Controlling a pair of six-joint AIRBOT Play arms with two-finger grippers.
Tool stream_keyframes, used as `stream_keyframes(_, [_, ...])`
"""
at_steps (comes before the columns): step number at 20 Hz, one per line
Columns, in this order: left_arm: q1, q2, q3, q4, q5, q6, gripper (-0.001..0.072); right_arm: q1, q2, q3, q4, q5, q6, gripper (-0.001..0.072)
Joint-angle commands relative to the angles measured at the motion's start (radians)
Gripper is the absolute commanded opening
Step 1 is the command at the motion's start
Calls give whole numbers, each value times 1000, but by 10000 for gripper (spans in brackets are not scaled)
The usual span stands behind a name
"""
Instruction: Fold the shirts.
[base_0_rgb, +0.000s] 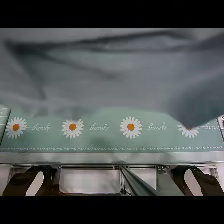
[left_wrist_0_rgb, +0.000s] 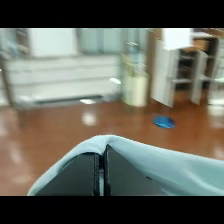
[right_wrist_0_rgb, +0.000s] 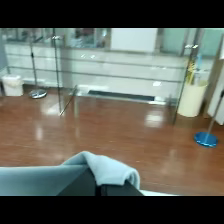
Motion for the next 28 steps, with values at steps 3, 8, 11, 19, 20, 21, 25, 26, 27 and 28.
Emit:
stream_keyframes(3, [1,132,6,225,-172,-39,22,-1,121,0,-82,86,84,20])
stream_keyframes(8, [1,124,-142,289,-270,-72,22,-1,109,-177,-21,183,99,20])
stream_keyframes(11, [1,121,-407,245,-265,-124,22,-1,109,-436,195,126,18,20])
stream_keyframes(19, [0,-142,-943,-182,360,-71,22,27,-187,-870,341,-133,-202,20])
stream_keyframes(20, [-3,-219,-938,-198,392,-63,22,47,-262,-870,347,-167,-218,20])
stream_keyframes(21, [-16,-300,-927,-201,433,-52,22,70,-344,-869,356,-212,-241,20])
stream_keyframes(25, [-79,-601,-797,-202,504,-52,22,156,-680,-765,386,-375,-268,20])
stream_keyframes(26, [-89,-671,-750,-202,503,-53,22,163,-759,-712,385,-391,-262,20])
stream_keyframes(27, [-90,-727,-706,-202,488,-57,22,164,-839,-648,383,-391,-233,19])
stream_keyframes(28, [-91,-779,-657,-201,459,-74,22,164,-903,-588,383,-382,-203,19])
